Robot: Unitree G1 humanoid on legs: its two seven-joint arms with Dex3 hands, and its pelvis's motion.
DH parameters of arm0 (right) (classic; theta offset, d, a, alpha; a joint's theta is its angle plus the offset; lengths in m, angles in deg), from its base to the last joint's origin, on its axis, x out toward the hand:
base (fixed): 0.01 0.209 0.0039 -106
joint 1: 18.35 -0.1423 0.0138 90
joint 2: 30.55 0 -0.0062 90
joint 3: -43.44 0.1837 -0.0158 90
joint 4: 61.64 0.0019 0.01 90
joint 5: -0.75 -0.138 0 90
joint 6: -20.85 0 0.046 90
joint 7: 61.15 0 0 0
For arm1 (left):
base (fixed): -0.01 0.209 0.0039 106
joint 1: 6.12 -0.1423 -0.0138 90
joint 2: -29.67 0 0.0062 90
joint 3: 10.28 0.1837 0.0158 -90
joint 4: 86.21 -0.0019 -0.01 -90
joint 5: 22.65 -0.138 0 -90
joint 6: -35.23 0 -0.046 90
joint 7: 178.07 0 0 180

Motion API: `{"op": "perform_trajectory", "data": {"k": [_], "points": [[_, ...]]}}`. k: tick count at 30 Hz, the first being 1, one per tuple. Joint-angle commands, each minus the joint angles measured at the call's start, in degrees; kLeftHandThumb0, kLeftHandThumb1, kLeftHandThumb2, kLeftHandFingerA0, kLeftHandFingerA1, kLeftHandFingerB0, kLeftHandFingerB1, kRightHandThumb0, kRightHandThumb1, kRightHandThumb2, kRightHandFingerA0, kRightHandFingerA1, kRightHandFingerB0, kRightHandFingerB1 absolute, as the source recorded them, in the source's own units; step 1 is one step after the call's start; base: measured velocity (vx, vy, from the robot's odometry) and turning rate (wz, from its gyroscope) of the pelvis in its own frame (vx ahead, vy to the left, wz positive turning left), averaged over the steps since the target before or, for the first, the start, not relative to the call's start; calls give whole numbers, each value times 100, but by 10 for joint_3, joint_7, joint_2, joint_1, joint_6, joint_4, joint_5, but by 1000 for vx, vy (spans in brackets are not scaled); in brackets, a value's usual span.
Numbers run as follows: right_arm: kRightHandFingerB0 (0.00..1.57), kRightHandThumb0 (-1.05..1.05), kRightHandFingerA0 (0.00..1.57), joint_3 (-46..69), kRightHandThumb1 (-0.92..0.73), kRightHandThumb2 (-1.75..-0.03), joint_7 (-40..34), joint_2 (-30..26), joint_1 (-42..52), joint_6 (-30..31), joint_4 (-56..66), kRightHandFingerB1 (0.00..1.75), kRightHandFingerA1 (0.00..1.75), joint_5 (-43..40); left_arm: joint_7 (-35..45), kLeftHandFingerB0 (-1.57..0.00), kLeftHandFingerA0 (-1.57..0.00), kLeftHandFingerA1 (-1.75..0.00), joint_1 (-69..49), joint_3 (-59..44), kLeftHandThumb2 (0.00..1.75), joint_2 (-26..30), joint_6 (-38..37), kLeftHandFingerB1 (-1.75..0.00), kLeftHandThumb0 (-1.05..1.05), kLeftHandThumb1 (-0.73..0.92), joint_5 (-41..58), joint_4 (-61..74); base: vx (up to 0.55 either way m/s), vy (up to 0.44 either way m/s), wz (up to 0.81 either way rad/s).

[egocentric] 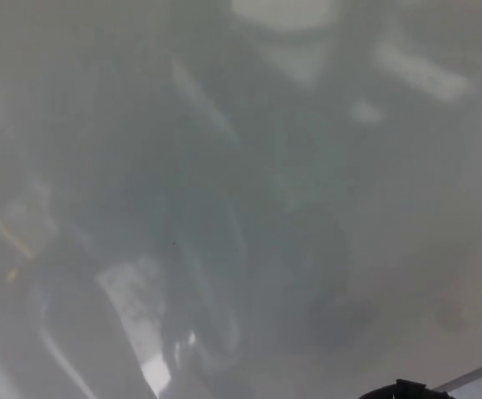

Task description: A white board is being place on the right hand side and parallel to the robot and the robot uses its left hand to grab on the leftside of the whiteboard and drag the whiteboard from the right hand side to the left hand side

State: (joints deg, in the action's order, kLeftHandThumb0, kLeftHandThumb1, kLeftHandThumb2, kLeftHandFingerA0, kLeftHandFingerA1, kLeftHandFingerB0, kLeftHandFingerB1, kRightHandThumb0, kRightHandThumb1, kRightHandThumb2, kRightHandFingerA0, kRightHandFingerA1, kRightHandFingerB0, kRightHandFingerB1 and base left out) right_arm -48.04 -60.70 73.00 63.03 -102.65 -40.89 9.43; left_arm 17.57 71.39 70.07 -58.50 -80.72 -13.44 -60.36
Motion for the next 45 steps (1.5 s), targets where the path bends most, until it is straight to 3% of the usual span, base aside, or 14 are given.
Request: {"op": "perform_trajectory", "data": {"k": [1,9,17,19,20,24,25,28,29,30,32,33,44,45], "points": [[79,-42,107,0,-63,-75,-4,-2,-3,8,-1,77,89,-1,12,-9,-10,-20,5,3,96,5,-14,-10,-91,64,-17,2,0,0,0],[80,-39,106,5,-63,-77,-1,-2,7,-1,-2,78,91,-8,157,0,0,-2,47,-106,83,-13,136,-6,-79,54,114,-4,0,0,0],[76,-39,106,8,-64,-75,-5,-2,20,-1,1,77,90,-7,145,-2,0,-9,57,-105,91,25,195,-8,-84,63,66,-23,0,0,0],[76,-39,108,9,-65,-75,-4,-1,21,-1,1,77,90,-8,155,-5,0,-12,57,-110,90,27,175,-25,-82,60,69,-33,0,0,0],[76,-37,106,9,-65,-76,-3,-1,21,0,2,77,90,-8,137,-17,-18,-39,63,-108,62,28,176,-29,-62,73,63,-41,0,0,0],[76,-37,106,9,-65,-76,-2,-1,22,0,3,77,90,-8,110,-17,-18,-39,75,-105,62,30,177,-29,-62,73,55,-58,0,0,0],[77,-35,111,9,-65,-77,-1,-1,22,0,3,77,93,-8,82,-17,-25,-48,67,-87,86,41,192,-42,-70,56,33,-52,0,0,0],[77,-35,111,8,-65,-77,-1,-1,21,0,3,77,93,-7,67,-17,-25,-48,64,-75,86,47,200,-42,-70,56,27,-48,0,0,0],[78,-40,107,7,-65,-75,-2,-1,25,1,3,76,93,-5,39,-24,-71,-110,64,-63,92,50,204,-48,-68,52,12,-52,0,0,0],[78,-40,105,5,-66,-74,-3,-1,28,2,3,76,93,-4,29,-33,-63,-131,62,-60,62,52,209,-36,-70,61,12,-53,0,0,0],[78,-40,105,5,-66,-74,-4,-1,29,2,3,76,93,-4,28,-33,-63,-131,61,-59,62,52,212,-36,-70,61,16,-51,0,0,0],[80,-42,104,4,-63,-76,-4,0,30,0,3,77,92,-3,31,-3,-15,-33,57,-67,61,51,195,-28,-64,70,23,-54,0,0,0],[79,-41,107,-1,-63,-77,-8,0,31,-3,2,77,92,-1,32,-3,-15,-33,51,-86,61,49,170,-28,-64,70,27,-57,0,0,0],[80,-41,106,-2,-63,-77,-11,1,31,-5,2,77,89,2,18,0,0,0,63,-173,89,89,237,-5,-88,57,108,-86,0,0,0]]}}
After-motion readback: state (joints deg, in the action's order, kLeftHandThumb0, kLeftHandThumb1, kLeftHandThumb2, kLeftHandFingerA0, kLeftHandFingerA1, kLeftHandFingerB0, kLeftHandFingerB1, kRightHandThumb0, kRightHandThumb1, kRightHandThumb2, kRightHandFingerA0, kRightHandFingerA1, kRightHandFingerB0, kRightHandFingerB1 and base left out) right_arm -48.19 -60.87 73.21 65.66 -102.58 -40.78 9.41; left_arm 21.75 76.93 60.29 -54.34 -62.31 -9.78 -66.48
